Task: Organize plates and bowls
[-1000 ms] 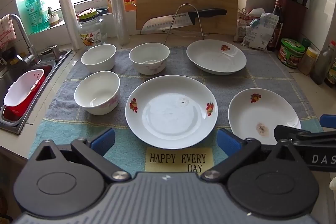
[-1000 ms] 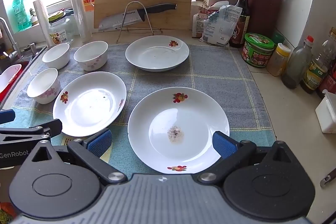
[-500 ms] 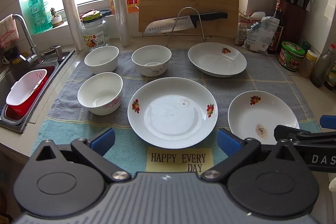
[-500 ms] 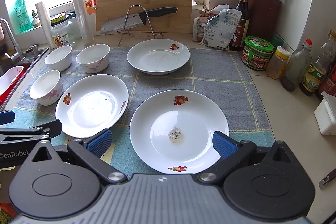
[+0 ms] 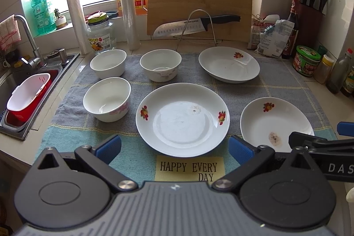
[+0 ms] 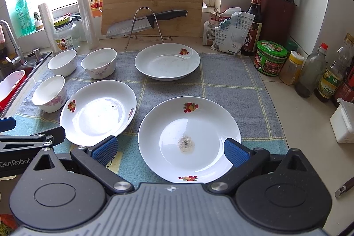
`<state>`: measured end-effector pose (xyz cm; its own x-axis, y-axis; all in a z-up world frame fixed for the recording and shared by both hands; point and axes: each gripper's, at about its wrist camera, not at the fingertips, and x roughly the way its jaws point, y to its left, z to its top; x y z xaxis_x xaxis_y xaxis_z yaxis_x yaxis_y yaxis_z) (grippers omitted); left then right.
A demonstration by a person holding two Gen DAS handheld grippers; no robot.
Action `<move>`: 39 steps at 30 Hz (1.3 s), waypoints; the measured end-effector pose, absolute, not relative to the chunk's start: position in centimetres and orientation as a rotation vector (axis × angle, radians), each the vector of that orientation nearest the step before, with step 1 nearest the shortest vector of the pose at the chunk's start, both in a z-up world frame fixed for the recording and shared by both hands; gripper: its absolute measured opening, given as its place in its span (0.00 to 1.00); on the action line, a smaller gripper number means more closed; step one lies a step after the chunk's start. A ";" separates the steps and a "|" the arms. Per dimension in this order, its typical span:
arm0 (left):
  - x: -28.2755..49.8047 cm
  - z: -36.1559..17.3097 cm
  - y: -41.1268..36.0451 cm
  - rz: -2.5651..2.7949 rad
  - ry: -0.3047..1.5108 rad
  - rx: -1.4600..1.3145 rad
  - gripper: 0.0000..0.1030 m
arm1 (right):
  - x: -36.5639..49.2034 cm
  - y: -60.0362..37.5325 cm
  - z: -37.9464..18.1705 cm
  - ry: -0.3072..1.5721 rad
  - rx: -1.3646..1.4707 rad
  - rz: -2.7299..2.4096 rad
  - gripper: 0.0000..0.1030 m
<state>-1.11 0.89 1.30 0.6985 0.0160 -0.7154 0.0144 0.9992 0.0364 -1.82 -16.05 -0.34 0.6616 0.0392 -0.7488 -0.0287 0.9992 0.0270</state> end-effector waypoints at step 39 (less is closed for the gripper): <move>-0.9 1.4 1.0 -0.001 0.796 0.028 0.99 | -1.8 -15.8 0.2 0.837 0.010 0.028 1.00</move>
<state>-0.87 0.97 1.42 0.6998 0.0092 -0.7143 0.0118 0.9996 0.0245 -1.76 -15.82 0.22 0.6690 0.0288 -0.7427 -0.0213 0.9996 0.0196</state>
